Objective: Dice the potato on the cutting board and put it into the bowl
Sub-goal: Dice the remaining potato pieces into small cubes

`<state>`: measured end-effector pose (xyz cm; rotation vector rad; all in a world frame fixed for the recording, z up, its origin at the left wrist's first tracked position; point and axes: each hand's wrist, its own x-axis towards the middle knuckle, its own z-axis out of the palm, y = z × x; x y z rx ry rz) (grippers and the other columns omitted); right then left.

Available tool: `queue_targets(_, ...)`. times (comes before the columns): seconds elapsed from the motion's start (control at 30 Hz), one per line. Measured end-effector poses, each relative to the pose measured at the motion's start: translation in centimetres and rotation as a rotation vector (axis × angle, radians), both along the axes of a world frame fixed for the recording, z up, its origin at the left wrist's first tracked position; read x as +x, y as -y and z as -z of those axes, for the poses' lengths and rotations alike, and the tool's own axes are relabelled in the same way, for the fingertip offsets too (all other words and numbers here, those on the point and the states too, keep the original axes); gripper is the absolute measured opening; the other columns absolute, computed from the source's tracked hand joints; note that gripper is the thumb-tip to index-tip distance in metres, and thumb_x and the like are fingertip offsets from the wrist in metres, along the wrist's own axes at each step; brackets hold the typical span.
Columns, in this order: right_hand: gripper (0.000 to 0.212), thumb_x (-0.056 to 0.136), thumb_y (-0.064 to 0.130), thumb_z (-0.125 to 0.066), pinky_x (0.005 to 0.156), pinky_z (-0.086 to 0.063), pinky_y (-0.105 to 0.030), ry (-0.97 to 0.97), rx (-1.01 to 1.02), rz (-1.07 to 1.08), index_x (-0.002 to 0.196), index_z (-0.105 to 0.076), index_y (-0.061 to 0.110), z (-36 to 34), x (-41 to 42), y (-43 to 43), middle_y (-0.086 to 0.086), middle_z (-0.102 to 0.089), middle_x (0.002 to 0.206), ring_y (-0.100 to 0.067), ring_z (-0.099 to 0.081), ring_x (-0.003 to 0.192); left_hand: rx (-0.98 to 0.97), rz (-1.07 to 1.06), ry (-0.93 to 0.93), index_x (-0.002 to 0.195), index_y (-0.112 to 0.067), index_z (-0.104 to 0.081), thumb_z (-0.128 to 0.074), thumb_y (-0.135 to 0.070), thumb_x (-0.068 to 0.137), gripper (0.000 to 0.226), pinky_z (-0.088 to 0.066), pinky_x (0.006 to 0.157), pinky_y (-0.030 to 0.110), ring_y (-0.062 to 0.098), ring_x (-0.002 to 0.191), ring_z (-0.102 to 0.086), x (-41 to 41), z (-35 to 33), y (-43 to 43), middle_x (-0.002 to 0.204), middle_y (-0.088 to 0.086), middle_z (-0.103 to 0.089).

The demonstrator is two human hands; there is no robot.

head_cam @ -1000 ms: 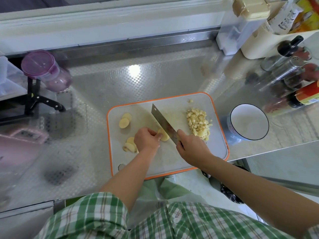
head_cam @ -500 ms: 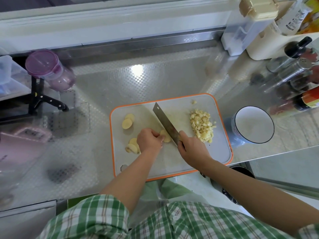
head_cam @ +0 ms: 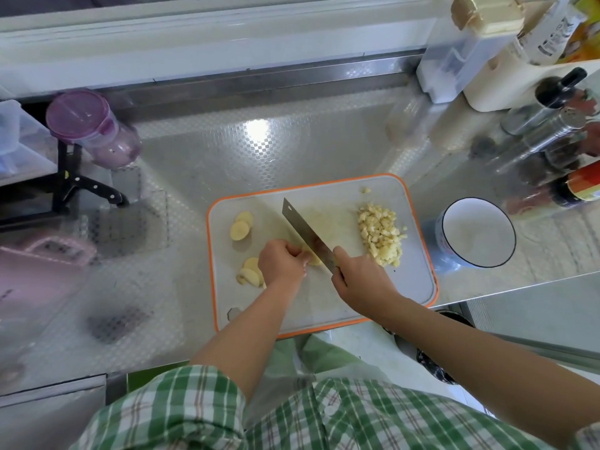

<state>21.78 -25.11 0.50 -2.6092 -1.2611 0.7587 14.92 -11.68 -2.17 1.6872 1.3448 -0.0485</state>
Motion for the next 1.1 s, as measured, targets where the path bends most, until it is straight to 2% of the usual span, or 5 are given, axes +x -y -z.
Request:
queue_targets(0.23, 0.01, 0.096, 0.019, -0.037, 0.053, -0.038, -0.036, 0.045, -0.034, 0.001, 0.094, -0.027, 0.017, 0.8, -0.5, -0.7, -0.004, -0.04, 0.06, -0.033, -0.046, 0.057, -0.005, -0.006, -0.021, 0.056, -0.012, -0.06, -0.079, -0.015, 0.071, 0.025, -0.058, 0.065, 0.039, 0.021, 0.053, -0.068, 0.2, -0.1, 0.0, 0.051, 0.003, -0.065)
queue_targets(0.4, 0.007, 0.099, 0.02, -0.036, 0.047, -0.027, -0.032, -0.005, 0.048, 0.086, 0.1, -0.038, 0.013, 0.7, -0.1, -0.6, -0.006, -0.043, 0.059, -0.032, -0.047, 0.055, -0.019, -0.013, -0.012, 0.055, -0.014, -0.061, -0.077, -0.014, 0.074, 0.024, -0.059, 0.067, 0.037, 0.019, 0.056, -0.069, -0.1, -0.1, 0.0, 0.053, 0.0, -0.066)
queue_targets(0.57, 0.008, 0.097, 0.019, -0.04, 0.048, -0.029, -0.032, -0.03, 0.082, 0.058, 0.092, -0.034, 0.017, -0.2, 0.3, -0.2, -0.003, -0.037, 0.054, -0.03, -0.043, 0.051, -0.065, -0.07, 0.028, 0.064, -0.005, -0.068, -0.072, -0.008, 0.076, 0.013, -0.06, 0.064, 0.037, 0.015, 0.05, -0.068, -0.3, -0.1, 0.0, 0.058, 0.006, -0.069)
queue_targets(0.7, 0.009, 0.096, 0.019, -0.039, 0.05, -0.03, -0.033, -0.014, 0.031, -0.004, 0.092, -0.032, 0.016, -0.4, 0.4, 0.0, -0.002, -0.035, 0.055, -0.031, -0.045, 0.054, -0.054, -0.068, 0.045, 0.056, -0.012, -0.064, -0.072, -0.009, 0.077, 0.023, -0.059, 0.061, 0.031, 0.014, 0.05, -0.068, -0.4, -0.2, 0.1, 0.057, 0.006, -0.068)
queue_targets(1.1, 0.01, 0.098, 0.022, -0.036, 0.052, -0.038, -0.036, 0.033, -0.022, -0.038, 0.101, -0.038, 0.012, 0.7, -0.1, -0.8, -0.004, -0.043, 0.06, -0.032, -0.052, 0.058, -0.079, -0.104, 0.05, 0.057, -0.008, -0.065, -0.073, -0.005, 0.075, 0.019, -0.06, 0.064, 0.042, 0.022, 0.052, -0.068, -0.2, 0.3, 0.0, 0.056, 0.007, -0.068)
